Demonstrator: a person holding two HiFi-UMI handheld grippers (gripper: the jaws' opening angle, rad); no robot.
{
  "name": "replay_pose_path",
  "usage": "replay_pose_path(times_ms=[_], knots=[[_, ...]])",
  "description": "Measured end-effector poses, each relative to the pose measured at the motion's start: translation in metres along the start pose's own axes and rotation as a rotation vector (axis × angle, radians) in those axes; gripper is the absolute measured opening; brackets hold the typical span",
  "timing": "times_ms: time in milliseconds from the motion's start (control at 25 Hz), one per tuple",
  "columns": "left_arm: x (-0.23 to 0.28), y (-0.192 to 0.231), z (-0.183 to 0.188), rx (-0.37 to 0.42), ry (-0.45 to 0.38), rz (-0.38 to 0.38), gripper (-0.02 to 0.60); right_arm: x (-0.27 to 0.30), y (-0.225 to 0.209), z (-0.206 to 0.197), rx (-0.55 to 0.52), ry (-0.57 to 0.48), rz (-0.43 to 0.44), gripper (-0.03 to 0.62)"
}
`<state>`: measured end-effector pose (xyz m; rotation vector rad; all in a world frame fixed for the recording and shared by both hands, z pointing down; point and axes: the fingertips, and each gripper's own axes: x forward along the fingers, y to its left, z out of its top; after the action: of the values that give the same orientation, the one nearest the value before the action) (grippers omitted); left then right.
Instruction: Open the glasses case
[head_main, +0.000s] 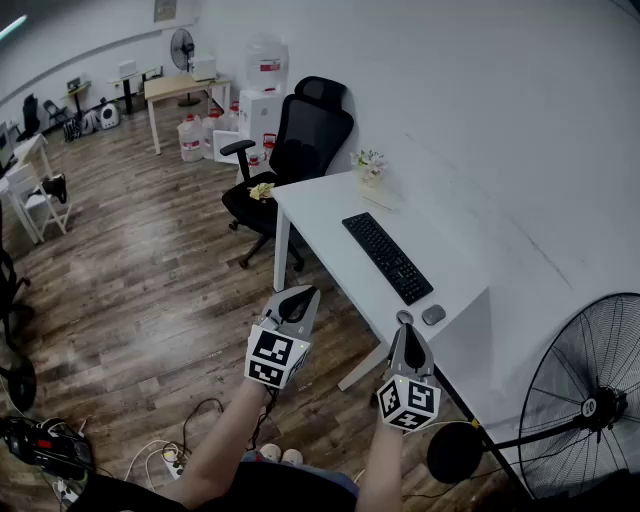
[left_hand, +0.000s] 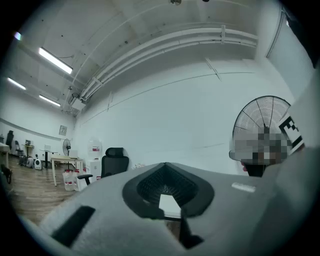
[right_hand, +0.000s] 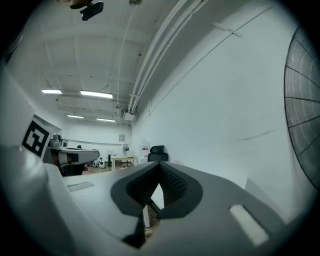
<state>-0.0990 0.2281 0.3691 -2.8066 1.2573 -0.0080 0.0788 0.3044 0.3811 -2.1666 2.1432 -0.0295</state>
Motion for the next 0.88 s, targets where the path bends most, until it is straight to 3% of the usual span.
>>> replay_pose_path(times_ms=[880], knots=[[0.0034, 0.0032, -0.0050, 0.000, 0.007, -0.003, 0.008, 0.0075, 0.0067, -0.0060, 0.013, 0.009, 0.028, 0.011]])
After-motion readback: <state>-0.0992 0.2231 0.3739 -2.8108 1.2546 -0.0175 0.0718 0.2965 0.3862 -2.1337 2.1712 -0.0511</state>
